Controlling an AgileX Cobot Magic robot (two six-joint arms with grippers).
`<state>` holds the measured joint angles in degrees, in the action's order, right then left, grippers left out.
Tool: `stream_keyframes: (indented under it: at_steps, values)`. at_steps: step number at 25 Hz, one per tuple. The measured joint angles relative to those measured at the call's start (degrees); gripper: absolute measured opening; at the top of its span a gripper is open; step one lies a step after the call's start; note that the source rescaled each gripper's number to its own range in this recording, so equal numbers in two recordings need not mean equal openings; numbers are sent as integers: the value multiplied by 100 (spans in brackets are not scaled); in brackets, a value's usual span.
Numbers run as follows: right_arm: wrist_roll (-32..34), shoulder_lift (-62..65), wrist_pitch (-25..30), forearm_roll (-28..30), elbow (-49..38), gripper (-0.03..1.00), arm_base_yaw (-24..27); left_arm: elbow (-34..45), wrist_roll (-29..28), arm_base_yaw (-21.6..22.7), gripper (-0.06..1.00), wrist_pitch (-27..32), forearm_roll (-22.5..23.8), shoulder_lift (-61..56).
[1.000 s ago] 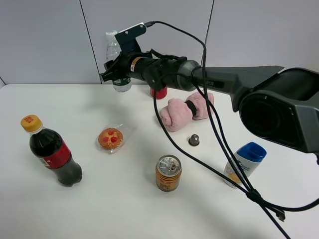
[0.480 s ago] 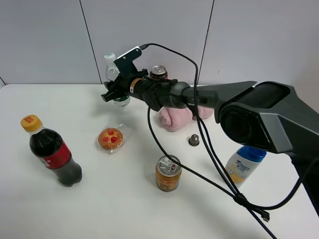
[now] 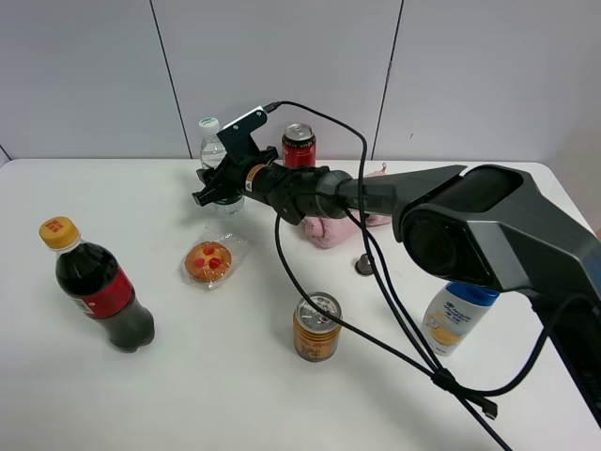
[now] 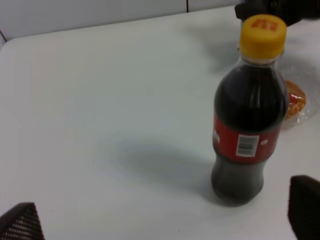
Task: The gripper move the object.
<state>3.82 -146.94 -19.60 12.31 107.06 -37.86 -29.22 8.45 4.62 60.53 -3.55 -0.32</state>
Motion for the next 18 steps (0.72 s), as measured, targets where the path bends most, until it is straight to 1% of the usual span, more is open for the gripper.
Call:
stream_keyframes:
  at_steps: [8, 9, 10, 12, 14, 15, 16, 18]
  values:
    - [39, 0, -2, 0, 0, 3, 0, 0, 0, 0, 100, 0, 0, 0]
    - [80, 0, -2, 0, 0, 6, 0, 0, 0, 0, 100, 0, 0, 0]
    - [143, 0, -14, 0, 0, 17, 0, 0, 0, 0, 100, 0, 0, 0]
    - [196, 0, -150, 0, 13, 53, 0, 0, 0, 0, 100, 0, 0, 0]
    - [244, 0, -202, 0, 45, 75, 0, 0, 0, 0, 100, 0, 0, 0]
    - [270, 0, -197, 0, 44, 81, 0, 0, 0, 0, 100, 0, 0, 0]
    - [327, 0, -191, 0, 44, 85, 0, 0, 0, 0, 100, 0, 0, 0]
    - [384, 0, -191, 0, 44, 88, 0, 0, 0, 0, 100, 0, 0, 0]
